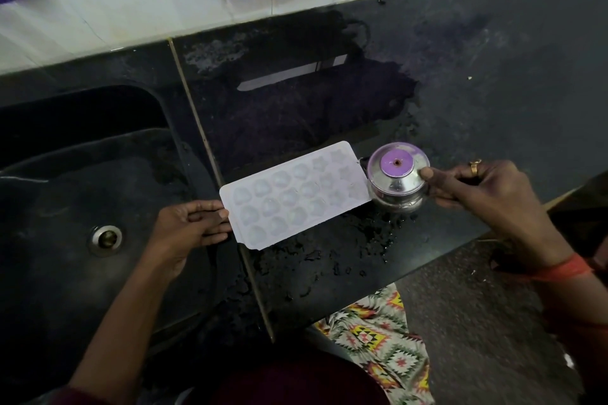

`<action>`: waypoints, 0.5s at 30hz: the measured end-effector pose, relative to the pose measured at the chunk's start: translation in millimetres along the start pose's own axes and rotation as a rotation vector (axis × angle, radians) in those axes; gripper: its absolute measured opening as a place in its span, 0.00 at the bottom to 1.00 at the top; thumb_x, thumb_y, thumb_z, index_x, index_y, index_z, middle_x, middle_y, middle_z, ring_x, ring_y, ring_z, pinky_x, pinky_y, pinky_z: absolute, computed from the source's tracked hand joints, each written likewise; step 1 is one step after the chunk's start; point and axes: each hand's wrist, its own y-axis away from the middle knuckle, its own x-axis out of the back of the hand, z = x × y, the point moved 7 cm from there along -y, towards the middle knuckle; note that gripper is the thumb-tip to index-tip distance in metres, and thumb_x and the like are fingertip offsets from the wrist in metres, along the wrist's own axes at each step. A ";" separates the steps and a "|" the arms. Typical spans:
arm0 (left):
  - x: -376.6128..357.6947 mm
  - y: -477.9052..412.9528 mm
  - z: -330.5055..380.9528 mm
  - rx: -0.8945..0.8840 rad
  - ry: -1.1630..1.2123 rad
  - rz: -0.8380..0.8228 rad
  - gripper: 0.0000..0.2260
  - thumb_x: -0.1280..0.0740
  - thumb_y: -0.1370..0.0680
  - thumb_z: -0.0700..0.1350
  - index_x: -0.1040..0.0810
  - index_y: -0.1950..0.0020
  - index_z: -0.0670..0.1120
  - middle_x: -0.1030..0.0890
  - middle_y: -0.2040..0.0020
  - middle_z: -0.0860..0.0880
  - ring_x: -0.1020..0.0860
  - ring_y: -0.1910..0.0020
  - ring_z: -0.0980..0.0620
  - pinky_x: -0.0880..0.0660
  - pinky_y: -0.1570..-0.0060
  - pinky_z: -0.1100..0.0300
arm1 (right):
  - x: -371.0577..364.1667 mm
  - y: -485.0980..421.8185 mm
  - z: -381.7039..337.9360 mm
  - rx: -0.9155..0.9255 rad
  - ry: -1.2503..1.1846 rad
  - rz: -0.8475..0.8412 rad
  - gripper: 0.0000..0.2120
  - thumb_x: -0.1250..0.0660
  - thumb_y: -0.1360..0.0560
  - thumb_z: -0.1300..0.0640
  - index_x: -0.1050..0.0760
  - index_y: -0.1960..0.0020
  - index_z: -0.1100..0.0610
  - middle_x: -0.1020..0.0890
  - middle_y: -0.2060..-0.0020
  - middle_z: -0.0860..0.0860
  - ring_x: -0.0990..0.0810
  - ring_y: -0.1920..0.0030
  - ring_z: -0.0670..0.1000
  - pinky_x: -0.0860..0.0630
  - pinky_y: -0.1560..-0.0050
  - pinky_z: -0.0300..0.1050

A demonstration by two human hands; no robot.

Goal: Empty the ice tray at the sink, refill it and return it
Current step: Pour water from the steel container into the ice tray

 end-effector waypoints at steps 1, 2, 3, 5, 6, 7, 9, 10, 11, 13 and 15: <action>0.1 -0.1 -0.1 -0.001 0.000 -0.001 0.06 0.27 0.26 0.35 0.18 0.50 0.40 0.13 0.59 0.41 0.14 0.61 0.50 0.19 0.65 0.62 | -0.2 -0.4 0.1 -0.001 -0.001 -0.001 0.15 0.25 0.32 0.40 0.14 0.61 0.53 0.13 0.65 0.49 0.13 0.62 0.47 0.18 0.56 0.36; 0.0 -0.3 -0.1 -0.002 -0.001 -0.002 0.06 0.27 0.26 0.36 0.18 0.50 0.40 0.13 0.59 0.41 0.14 0.61 0.50 0.19 0.65 0.62 | -0.3 -1.0 0.3 -0.001 0.001 -0.002 0.16 0.25 0.33 0.40 0.14 0.61 0.53 0.13 0.66 0.49 0.13 0.62 0.46 0.19 0.59 0.33; -0.1 -0.3 -0.2 -0.002 -0.001 -0.002 0.06 0.27 0.26 0.36 0.18 0.50 0.40 0.13 0.59 0.41 0.14 0.61 0.50 0.19 0.65 0.62 | -0.3 -1.2 0.5 0.000 0.004 -0.001 0.16 0.25 0.33 0.40 0.14 0.61 0.53 0.13 0.66 0.48 0.13 0.63 0.46 0.20 0.60 0.31; 0.0 -0.5 -0.5 0.000 -0.002 -0.001 0.06 0.26 0.26 0.36 0.18 0.50 0.40 0.13 0.59 0.41 0.14 0.61 0.49 0.19 0.65 0.62 | -0.4 -1.3 0.9 -0.004 0.013 -0.002 0.16 0.25 0.32 0.40 0.14 0.60 0.53 0.13 0.65 0.48 0.13 0.62 0.46 0.18 0.58 0.33; 0.0 -0.6 -0.6 0.001 -0.002 -0.001 0.06 0.26 0.26 0.36 0.18 0.50 0.40 0.13 0.59 0.41 0.14 0.61 0.49 0.19 0.65 0.62 | -0.7 -1.0 0.8 -0.006 0.017 -0.003 0.16 0.25 0.32 0.41 0.14 0.60 0.53 0.13 0.65 0.48 0.13 0.63 0.46 0.18 0.57 0.34; -0.2 -0.4 -0.6 0.000 -0.002 -0.002 0.06 0.27 0.26 0.35 0.18 0.50 0.40 0.13 0.59 0.41 0.14 0.61 0.50 0.19 0.65 0.62 | -1.2 -0.9 0.3 -0.005 0.017 -0.005 0.15 0.25 0.32 0.41 0.14 0.60 0.54 0.13 0.65 0.48 0.13 0.63 0.45 0.19 0.59 0.33; -0.4 0.0 -0.5 -0.005 0.002 -0.003 0.05 0.27 0.26 0.35 0.18 0.51 0.40 0.14 0.59 0.41 0.14 0.62 0.50 0.18 0.65 0.62 | -1.9 -0.1 -1.1 0.000 0.009 -0.003 0.14 0.25 0.32 0.42 0.14 0.61 0.53 0.13 0.67 0.47 0.14 0.65 0.42 0.24 0.66 0.26; -0.4 0.1 -0.3 -0.007 0.005 -0.002 0.05 0.27 0.26 0.35 0.18 0.51 0.40 0.14 0.59 0.42 0.14 0.62 0.50 0.18 0.65 0.62 | -2.0 0.1 -1.5 0.001 0.009 0.001 0.13 0.25 0.31 0.43 0.14 0.61 0.53 0.14 0.68 0.46 0.15 0.66 0.40 0.26 0.67 0.24; -0.4 0.3 -0.1 -0.007 0.006 -0.001 0.05 0.27 0.26 0.35 0.18 0.51 0.40 0.14 0.60 0.42 0.14 0.62 0.50 0.18 0.65 0.62 | -1.9 0.4 -1.8 0.000 0.011 0.002 0.13 0.25 0.31 0.43 0.14 0.61 0.53 0.14 0.68 0.46 0.15 0.67 0.40 0.28 0.68 0.23; -0.4 0.5 0.1 -0.005 0.005 0.000 0.06 0.27 0.26 0.35 0.18 0.50 0.40 0.13 0.59 0.42 0.14 0.62 0.50 0.18 0.65 0.62 | -2.1 1.3 -2.2 -0.003 0.003 -0.004 0.13 0.24 0.31 0.43 0.14 0.60 0.53 0.14 0.67 0.46 0.15 0.66 0.41 0.27 0.67 0.24; -0.5 0.6 0.4 -0.005 0.006 0.000 0.06 0.27 0.26 0.35 0.18 0.50 0.40 0.13 0.59 0.42 0.14 0.62 0.50 0.18 0.65 0.62 | -2.3 1.8 -2.0 -0.002 -0.014 -0.006 0.13 0.24 0.31 0.44 0.14 0.60 0.54 0.13 0.67 0.47 0.14 0.65 0.42 0.26 0.67 0.25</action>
